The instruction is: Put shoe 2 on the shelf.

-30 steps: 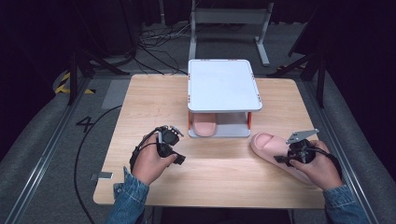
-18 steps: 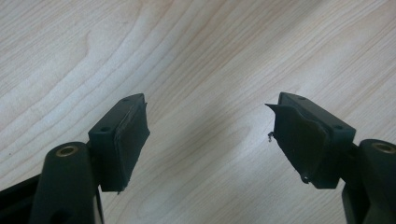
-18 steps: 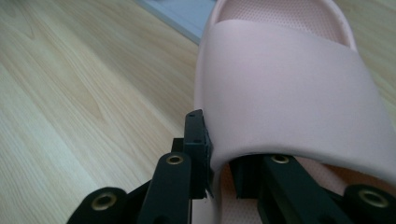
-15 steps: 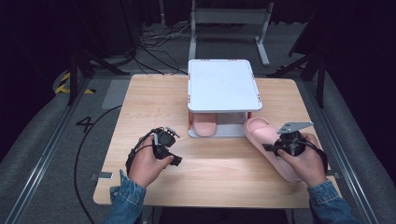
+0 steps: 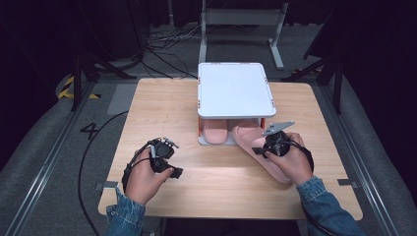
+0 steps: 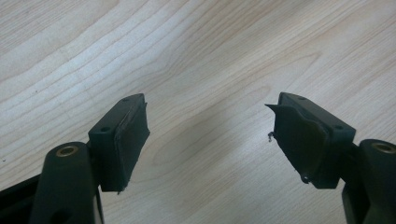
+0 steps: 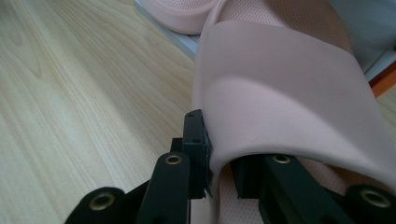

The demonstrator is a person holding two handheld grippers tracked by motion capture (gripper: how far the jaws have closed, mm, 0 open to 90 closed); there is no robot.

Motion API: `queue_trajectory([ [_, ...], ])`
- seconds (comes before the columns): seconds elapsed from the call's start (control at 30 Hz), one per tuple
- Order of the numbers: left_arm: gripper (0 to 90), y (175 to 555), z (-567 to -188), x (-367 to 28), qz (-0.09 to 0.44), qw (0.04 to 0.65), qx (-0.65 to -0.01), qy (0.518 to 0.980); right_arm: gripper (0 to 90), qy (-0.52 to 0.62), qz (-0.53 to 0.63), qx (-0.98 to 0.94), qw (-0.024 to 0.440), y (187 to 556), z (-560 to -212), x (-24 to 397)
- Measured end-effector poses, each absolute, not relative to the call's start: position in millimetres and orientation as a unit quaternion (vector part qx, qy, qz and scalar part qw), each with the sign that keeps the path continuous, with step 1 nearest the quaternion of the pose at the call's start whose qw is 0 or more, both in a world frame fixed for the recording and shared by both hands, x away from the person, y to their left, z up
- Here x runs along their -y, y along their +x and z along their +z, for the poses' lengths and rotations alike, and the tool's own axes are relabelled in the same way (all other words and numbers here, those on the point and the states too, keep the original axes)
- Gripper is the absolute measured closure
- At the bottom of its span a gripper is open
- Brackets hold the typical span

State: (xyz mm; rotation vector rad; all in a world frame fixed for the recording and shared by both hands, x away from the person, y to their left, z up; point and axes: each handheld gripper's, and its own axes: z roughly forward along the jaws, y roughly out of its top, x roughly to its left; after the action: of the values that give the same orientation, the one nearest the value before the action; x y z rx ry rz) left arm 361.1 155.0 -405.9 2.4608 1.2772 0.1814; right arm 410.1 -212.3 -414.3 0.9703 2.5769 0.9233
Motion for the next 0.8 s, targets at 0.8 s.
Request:
queue_trajectory([
  [0.8,27.0,379.4,-404.7,-130.2,0.054,0.186,-0.417,0.888,52.0,0.447,0.244,-0.848,0.148,391.8,-412.3,319.5],
])
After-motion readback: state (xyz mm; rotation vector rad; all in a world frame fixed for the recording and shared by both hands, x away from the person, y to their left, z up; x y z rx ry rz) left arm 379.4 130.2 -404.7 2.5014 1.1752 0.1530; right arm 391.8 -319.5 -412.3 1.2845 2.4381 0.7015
